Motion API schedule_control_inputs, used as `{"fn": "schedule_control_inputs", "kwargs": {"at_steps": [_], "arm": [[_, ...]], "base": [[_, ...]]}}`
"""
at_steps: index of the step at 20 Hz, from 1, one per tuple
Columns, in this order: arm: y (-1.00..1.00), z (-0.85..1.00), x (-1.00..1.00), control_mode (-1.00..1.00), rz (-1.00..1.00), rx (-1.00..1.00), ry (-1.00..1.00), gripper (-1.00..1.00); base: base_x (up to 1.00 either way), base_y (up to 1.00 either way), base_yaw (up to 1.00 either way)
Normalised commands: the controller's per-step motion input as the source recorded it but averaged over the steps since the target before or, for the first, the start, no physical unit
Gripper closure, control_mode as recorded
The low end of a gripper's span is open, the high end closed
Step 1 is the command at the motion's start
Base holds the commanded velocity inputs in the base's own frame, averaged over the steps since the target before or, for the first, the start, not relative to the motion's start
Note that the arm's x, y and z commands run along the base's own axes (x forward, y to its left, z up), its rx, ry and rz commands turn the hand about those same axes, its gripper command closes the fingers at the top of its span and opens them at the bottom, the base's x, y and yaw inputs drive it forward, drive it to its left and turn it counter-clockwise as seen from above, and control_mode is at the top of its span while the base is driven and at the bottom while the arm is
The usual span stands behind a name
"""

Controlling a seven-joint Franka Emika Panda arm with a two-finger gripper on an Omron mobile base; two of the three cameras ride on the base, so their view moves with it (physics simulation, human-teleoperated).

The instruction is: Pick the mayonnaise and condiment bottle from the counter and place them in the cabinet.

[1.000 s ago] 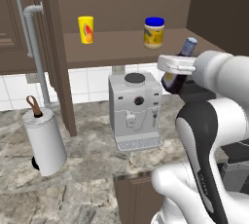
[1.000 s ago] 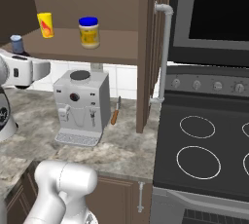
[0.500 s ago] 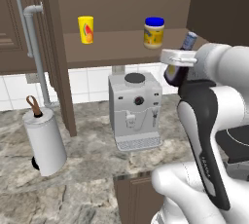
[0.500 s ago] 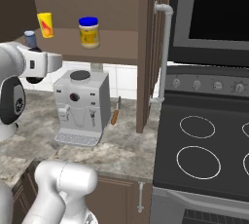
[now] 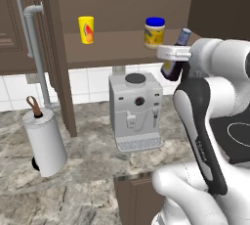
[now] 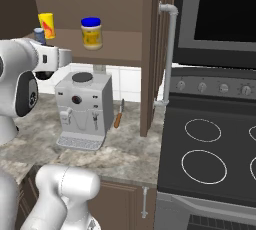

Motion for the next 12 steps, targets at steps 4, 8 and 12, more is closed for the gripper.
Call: {"fn": "schedule_control_inputs", "kwargs": {"at_steps": [4, 8, 12], "arm": [[0.00, 0.00, 0.29, -1.00, 0.03, -0.03, 0.00, 1.00], [0.00, 0.02, 0.23, -1.00, 0.02, -0.04, 0.00, 1.00], [0.00, 0.01, 0.24, -1.00, 0.01, -0.05, 0.00, 1.00]], "base": [[0.00, 0.00, 0.00], [0.00, 0.00, 0.00], [0.00, 0.00, 0.00]]}}
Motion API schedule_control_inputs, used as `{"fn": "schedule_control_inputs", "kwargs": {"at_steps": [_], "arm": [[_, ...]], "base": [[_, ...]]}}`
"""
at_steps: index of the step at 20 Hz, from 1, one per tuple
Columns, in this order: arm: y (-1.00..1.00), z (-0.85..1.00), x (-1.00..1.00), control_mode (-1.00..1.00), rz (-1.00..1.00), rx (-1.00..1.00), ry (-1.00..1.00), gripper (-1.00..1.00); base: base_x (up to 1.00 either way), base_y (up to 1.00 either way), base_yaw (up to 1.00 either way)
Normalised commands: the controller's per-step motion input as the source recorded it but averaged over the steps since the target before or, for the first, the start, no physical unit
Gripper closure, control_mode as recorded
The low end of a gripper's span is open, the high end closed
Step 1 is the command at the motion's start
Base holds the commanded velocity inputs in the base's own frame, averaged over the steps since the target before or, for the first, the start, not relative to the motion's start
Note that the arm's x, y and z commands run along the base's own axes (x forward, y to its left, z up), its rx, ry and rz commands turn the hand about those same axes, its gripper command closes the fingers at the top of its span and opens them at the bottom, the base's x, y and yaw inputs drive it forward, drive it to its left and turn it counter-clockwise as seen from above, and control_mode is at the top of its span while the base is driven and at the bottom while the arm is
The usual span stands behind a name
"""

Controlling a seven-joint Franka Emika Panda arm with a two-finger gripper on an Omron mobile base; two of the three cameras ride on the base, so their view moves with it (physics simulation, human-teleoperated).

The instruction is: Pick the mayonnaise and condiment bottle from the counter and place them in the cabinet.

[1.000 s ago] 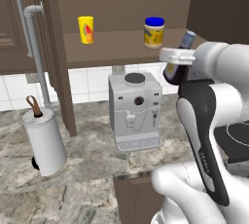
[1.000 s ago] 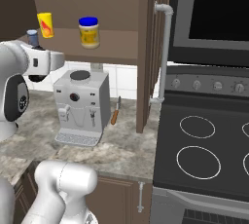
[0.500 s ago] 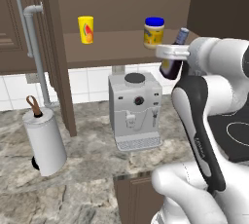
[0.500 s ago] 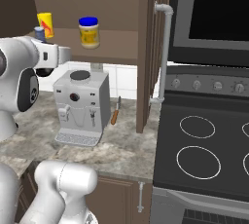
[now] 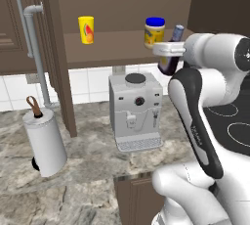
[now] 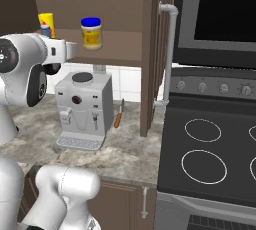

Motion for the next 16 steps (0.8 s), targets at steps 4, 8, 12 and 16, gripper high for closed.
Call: {"fn": "schedule_control_inputs", "kwargs": {"at_steps": [4, 8, 12, 16], "arm": [[0.00, 0.00, 0.26, -1.00, 0.00, -0.05, 0.00, 1.00], [0.00, 0.00, 0.17, -1.00, 0.00, -0.05, 0.00, 1.00], [0.00, 0.07, 0.00, -1.00, 0.00, -0.04, -0.04, 1.00], [0.00, 0.02, 0.01, -1.00, 0.00, -0.05, -0.06, 1.00]], "base": [[0.00, 0.00, 0.00], [0.00, 0.00, 0.00], [0.00, 0.00, 0.00], [0.00, 0.00, 0.00]]}}
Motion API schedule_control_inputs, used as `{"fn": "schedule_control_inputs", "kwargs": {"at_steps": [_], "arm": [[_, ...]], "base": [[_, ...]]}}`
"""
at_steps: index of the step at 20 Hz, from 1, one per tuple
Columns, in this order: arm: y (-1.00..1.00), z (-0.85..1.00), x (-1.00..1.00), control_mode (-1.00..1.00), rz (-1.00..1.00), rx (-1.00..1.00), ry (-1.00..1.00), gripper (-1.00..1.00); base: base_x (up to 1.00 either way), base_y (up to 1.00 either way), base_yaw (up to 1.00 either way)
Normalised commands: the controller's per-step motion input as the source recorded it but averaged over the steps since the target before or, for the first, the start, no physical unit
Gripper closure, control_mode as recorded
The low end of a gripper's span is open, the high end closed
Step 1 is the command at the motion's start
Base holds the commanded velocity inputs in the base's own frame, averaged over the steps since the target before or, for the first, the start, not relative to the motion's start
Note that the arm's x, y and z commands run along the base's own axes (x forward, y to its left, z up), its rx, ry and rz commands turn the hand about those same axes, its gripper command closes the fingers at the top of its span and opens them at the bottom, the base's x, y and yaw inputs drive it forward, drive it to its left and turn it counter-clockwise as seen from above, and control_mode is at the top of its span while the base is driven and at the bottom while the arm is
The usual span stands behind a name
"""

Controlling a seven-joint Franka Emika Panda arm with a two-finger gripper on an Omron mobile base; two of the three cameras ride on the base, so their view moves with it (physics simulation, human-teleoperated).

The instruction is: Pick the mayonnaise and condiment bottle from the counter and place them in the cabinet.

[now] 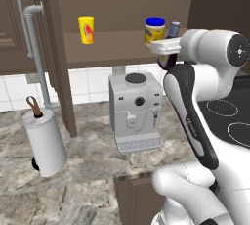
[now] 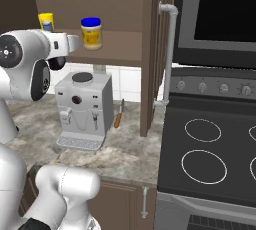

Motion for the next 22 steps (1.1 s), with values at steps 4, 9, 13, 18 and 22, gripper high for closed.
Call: {"fn": "schedule_control_inputs", "kwargs": {"at_steps": [4, 9, 13, 18, 22], "arm": [[0.00, 0.00, 0.04, -1.00, 0.00, -0.01, -0.05, 1.00], [-0.02, 0.00, 0.17, -1.00, 0.00, 0.00, -0.03, 1.00], [-0.07, 0.06, 0.25, -1.00, 0.00, 0.00, -0.01, 1.00], [-0.01, 0.00, 0.38, -1.00, 0.00, 0.00, 0.00, 1.00], [0.00, -0.12, 0.50, -1.00, 0.00, 0.00, 0.01, 1.00]], "base": [[0.00, 0.00, 0.00], [0.00, 0.00, 0.00], [0.00, 0.00, 0.00], [0.00, 0.00, 0.00], [0.00, 0.00, 0.00]]}}
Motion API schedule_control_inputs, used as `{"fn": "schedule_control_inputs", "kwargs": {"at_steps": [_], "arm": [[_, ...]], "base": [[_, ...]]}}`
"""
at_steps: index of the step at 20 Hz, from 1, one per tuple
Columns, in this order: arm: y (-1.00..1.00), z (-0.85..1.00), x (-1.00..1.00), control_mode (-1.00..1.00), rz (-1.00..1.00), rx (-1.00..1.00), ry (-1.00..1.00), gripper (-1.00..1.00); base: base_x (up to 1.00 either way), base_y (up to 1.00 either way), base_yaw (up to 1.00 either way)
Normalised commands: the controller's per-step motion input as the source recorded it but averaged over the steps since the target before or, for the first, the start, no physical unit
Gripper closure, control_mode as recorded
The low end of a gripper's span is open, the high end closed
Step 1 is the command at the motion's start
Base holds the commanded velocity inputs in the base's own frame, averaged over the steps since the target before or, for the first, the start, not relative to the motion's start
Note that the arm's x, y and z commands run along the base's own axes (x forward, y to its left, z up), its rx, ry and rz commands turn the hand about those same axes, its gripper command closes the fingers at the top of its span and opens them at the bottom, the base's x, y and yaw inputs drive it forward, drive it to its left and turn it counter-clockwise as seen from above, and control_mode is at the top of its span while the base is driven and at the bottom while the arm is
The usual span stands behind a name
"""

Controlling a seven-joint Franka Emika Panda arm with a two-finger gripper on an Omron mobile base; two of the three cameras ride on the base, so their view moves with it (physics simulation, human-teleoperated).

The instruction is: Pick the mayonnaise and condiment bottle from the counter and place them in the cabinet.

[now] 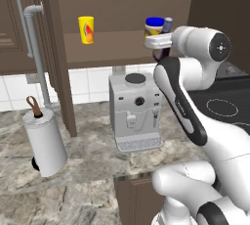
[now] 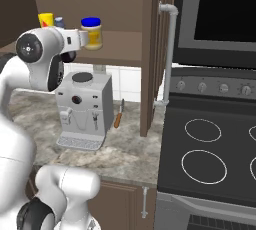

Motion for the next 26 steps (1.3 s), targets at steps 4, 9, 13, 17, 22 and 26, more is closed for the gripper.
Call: {"fn": "schedule_control_inputs", "kwargs": {"at_steps": [4, 9, 13, 17, 22, 26], "arm": [[0.00, -0.20, 0.45, -1.00, 0.00, 0.00, 0.01, 1.00], [0.00, -0.26, 0.39, -1.00, 0.00, 0.00, 0.00, 1.00], [0.00, -0.07, 0.36, -1.00, 0.00, 0.00, 0.00, 1.00], [0.00, 0.00, 0.36, -1.00, 0.00, 0.00, 0.00, 1.00], [0.00, 0.00, 0.35, -1.00, 0.00, 0.00, 0.00, 1.00], [0.03, -0.16, 0.26, -1.00, 0.00, 0.00, 0.01, 1.00]], "base": [[0.00, 0.00, 0.00], [0.00, 0.00, 0.00], [0.00, 0.00, 0.00], [0.00, 0.00, 0.00], [0.00, 0.00, 0.00], [0.00, 0.00, 0.00]]}}
